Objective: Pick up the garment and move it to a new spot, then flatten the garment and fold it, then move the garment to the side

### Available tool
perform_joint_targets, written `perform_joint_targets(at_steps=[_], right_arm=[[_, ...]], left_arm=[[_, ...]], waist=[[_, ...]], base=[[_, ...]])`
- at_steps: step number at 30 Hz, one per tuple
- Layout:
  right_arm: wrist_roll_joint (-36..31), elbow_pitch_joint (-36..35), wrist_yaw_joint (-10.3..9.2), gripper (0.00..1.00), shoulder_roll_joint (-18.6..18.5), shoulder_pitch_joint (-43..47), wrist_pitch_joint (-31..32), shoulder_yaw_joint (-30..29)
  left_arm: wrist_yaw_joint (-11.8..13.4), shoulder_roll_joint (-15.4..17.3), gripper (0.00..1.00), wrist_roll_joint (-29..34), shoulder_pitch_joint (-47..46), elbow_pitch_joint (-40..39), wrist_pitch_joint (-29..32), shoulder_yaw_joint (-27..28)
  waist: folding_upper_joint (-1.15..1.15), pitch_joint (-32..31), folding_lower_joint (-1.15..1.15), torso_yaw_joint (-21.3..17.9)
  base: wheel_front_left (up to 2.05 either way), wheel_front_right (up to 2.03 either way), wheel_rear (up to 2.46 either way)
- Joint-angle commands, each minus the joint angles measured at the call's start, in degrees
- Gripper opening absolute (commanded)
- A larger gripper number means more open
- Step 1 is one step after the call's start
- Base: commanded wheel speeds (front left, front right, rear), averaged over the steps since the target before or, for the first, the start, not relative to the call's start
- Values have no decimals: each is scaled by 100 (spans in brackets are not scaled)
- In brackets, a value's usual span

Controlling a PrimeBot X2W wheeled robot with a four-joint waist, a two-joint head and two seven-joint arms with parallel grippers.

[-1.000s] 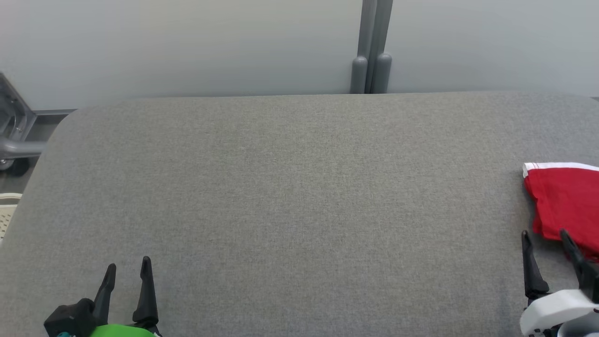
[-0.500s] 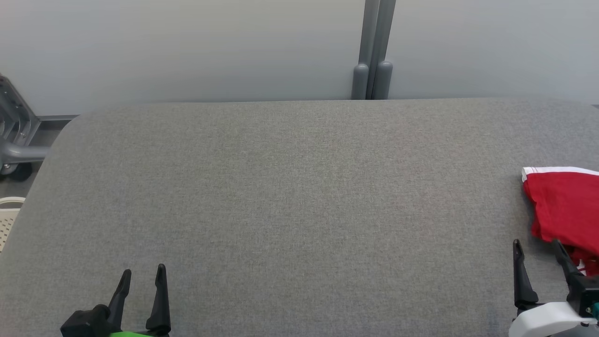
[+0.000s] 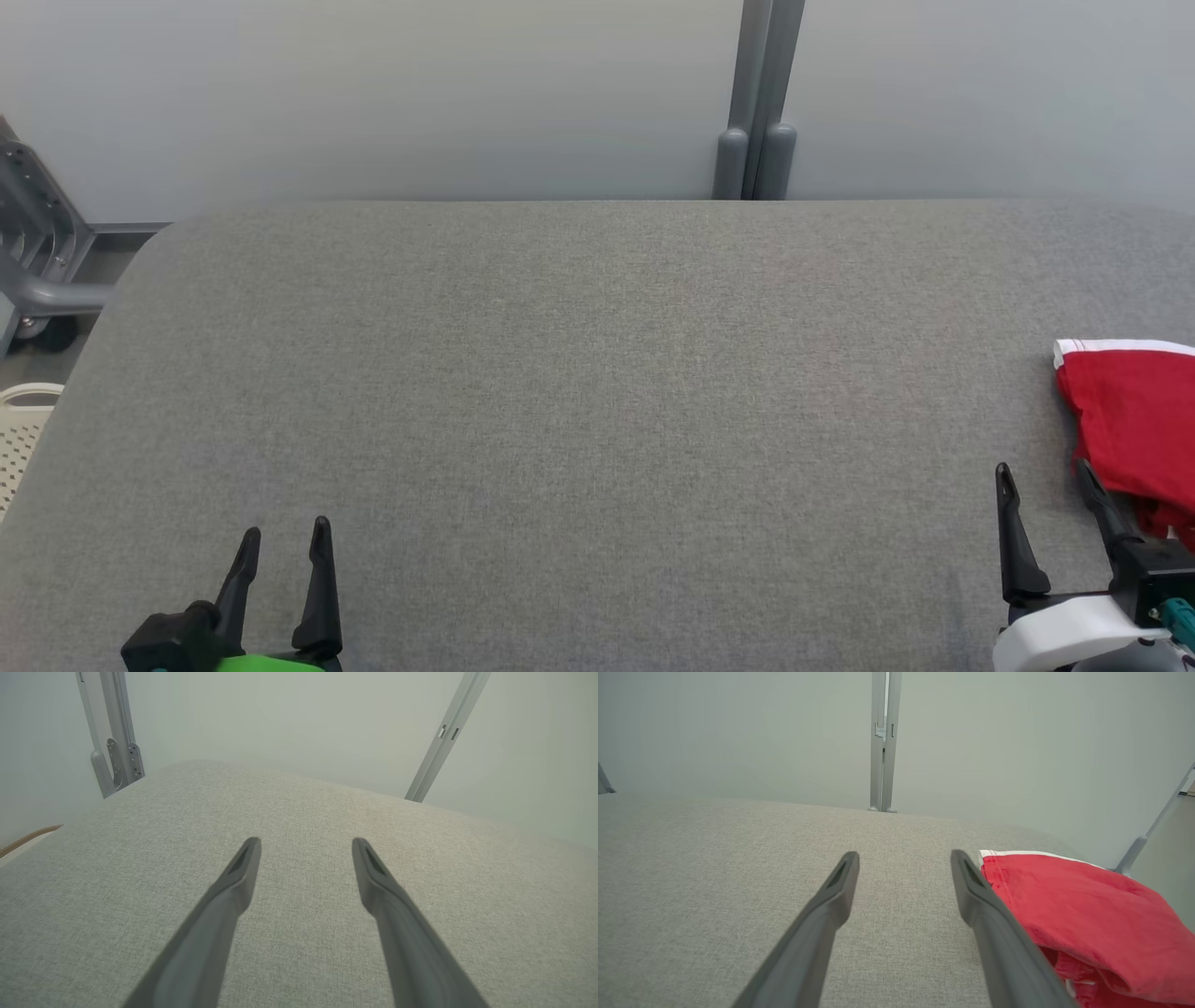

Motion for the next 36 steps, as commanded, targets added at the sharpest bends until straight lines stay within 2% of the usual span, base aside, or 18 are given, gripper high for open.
perform_joint_targets(at_steps=[1, 13, 20, 24, 29, 36], right_arm=[[26, -20, -8, 100, -8, -19, -25, 0], [53, -25, -8, 100, 34, 21, -26, -12], [37, 93, -8, 100, 92, 54, -26, -107], [-231, 210, -8, 100, 91, 29, -26, -204], [-94, 193, -8, 100, 110, -36, -26, -154], [-444, 144, -8, 100, 103, -67, -26, -224]], left_arm=[[-24, -4, 100, 41, -75, -31, -15, -13], [-22, 137, 100, -112, -86, -86, -15, -220], [-23, 187, 100, -199, -107, -56, -15, -221], [-22, 168, 100, -193, -95, -61, -15, -165], [-22, 161, 100, -196, -55, -50, -15, -118], [-23, 150, 100, -186, -85, -34, -15, -123]], waist=[[0, -2, 0, 10], [0, -28, 0, -11], [0, -28, 0, -167], [0, -24, 0, -252], [0, -20, 0, -335], [0, -10, 0, -369]], base=[[0, 0, 0], [0, 0, 0], [0, 0, 0], [0, 0, 0], [0, 0, 0], [0, 0, 0]])
